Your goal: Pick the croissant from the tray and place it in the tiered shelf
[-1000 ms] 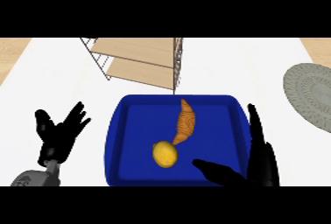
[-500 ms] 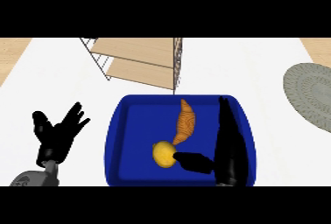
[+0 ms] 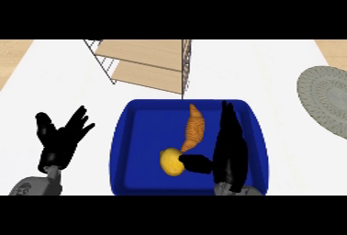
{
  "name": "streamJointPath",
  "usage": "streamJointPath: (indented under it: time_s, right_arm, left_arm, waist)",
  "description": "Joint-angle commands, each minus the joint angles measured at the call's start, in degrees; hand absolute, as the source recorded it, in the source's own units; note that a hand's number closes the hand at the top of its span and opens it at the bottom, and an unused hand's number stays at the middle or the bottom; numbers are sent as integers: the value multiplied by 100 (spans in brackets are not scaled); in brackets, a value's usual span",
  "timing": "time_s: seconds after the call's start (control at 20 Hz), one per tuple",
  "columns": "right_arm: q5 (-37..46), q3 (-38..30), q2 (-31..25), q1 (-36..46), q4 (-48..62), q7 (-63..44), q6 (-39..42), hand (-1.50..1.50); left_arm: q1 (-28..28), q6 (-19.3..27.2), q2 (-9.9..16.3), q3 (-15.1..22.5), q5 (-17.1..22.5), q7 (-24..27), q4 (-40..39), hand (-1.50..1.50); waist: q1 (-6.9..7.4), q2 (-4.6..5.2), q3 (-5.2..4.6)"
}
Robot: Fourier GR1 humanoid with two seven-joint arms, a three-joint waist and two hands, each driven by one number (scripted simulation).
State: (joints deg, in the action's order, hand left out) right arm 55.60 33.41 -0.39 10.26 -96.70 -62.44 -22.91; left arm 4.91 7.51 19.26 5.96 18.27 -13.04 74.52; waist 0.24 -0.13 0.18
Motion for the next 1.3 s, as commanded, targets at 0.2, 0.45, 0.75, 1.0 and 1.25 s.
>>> streamJointPath:
  time_s: [0.2,0.45,0.75,1.0,1.25]
  right_arm:
    - [-120,61,37,325,765,-709,-757,-150]
    - [-2,181,37,497,1382,-909,-1211,-150]
    - [33,-169,38,863,1672,-856,-909,-150]
    - [-334,-171,37,1075,2354,-482,-1694,-150]
    - [-515,-47,37,1269,2679,-226,-1821,-150]
  left_arm:
    - [-189,-80,-87,-22,-168,11,39,0]
    - [-517,-139,-167,-36,-139,88,322,0]
    - [-607,-116,-173,-134,-187,-106,563,0]
    - [-83,-425,-185,-320,-154,-19,-145,0]
    - [-75,-143,-360,-244,-418,-433,357,0]
  waist:
    - [15,13,-17]
    - [68,17,-17]
    - [35,8,-17]
    - [25,27,-18]
    - [18,16,-17]
